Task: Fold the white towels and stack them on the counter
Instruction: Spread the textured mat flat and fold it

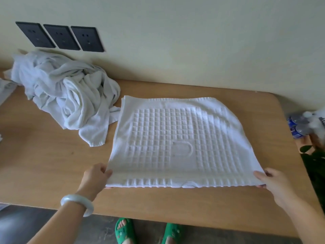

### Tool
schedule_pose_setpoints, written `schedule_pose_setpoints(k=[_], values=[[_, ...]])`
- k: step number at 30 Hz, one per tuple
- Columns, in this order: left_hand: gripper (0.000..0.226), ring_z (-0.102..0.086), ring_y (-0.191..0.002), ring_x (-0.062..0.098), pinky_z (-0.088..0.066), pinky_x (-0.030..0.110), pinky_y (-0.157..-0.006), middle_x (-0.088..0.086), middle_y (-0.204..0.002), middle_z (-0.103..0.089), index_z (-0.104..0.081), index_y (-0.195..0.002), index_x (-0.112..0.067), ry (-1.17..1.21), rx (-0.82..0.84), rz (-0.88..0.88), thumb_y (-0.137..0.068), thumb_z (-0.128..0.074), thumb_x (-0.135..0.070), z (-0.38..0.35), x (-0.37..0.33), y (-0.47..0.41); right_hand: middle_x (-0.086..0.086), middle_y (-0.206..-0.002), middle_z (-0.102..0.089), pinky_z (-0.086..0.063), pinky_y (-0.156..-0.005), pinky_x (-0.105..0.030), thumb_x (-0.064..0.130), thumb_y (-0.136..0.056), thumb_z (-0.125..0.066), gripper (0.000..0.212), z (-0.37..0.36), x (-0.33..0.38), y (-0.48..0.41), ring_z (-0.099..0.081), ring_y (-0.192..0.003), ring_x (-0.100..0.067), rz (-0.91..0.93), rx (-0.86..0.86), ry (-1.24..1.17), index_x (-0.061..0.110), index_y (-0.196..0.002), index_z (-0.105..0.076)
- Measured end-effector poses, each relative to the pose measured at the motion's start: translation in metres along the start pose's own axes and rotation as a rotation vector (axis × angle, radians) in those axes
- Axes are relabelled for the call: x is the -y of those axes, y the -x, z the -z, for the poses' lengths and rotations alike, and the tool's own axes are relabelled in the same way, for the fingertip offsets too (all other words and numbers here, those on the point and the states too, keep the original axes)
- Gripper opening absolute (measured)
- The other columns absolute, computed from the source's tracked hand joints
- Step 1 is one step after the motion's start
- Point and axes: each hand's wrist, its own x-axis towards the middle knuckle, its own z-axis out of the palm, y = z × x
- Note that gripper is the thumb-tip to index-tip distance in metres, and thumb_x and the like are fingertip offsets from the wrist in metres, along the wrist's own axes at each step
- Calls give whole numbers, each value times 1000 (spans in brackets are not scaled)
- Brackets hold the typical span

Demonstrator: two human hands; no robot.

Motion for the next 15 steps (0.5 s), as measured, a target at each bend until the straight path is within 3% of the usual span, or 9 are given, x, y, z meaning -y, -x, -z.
schedule_pose_setpoints(k=[3,6,8,12,15], values=[[25,-54,-67,31,-41,35,-58,12,-69,-58,-55,-68,-10,14,-58,-18,-91,-64,-13,1,7,4,-19,-81,-63,-46,-68,-38,9,-93,-61,14,-7,-11,13,-61,-69,-33,-2,19,-23,1,-81,-61],[15,-67,-66,37,-58,44,-65,19,-74,-67,-61,-80,-3,187,54,66,-91,-66,-12,1,14,9,-21,-84,-65,-51,-69,-39,15,-95,-58,13,-6,-11,22,-61,-71,-31,-90,110,-142,3,-92,-62],[17,-70,-64,36,-59,48,-75,17,-65,-71,-62,-83,2,218,110,102,-89,-69,-12,3,26,7,-23,-79,-63,-51,-64,-37,8,-95,-57,11,-3,-12,30,-58,-68,-30,-131,114,-196,-2,-92,-61],[24,-70,-55,29,-49,40,-71,7,-49,-65,-56,-70,2,143,4,77,-87,-70,-8,14,51,-5,-25,-62,-63,-49,-41,-26,-4,-87,-64,12,-11,-29,50,-54,-50,-27,-164,90,-108,-15,-89,-59],[27,-69,-57,33,-45,40,-68,12,-54,-66,-53,-69,-2,90,2,117,-73,-77,-13,23,70,-19,-29,-68,-65,-51,-48,-34,6,-84,-71,30,-17,-36,52,-60,-50,-34,-210,199,-26,-20,-95,-58]])
